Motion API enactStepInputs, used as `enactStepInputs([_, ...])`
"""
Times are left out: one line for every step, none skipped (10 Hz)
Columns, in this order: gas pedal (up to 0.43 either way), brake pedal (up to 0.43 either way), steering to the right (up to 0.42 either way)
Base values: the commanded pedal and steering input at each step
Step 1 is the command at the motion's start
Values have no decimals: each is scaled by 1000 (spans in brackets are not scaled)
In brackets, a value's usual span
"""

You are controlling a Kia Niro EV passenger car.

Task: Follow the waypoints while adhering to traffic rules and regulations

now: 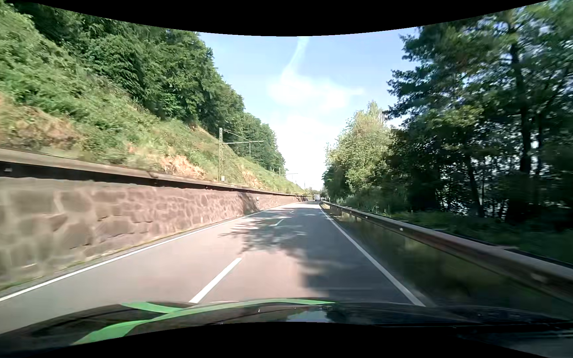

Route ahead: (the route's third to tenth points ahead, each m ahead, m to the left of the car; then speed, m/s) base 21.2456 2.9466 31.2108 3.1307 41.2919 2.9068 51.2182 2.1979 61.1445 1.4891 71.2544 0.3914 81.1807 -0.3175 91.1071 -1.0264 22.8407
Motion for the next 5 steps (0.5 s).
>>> enactStepInputs([248,0,3])
enactStepInputs([248,0,4])
enactStepInputs([228,0,5])
enactStepInputs([189,0,4])
enactStepInputs([177,0,5])
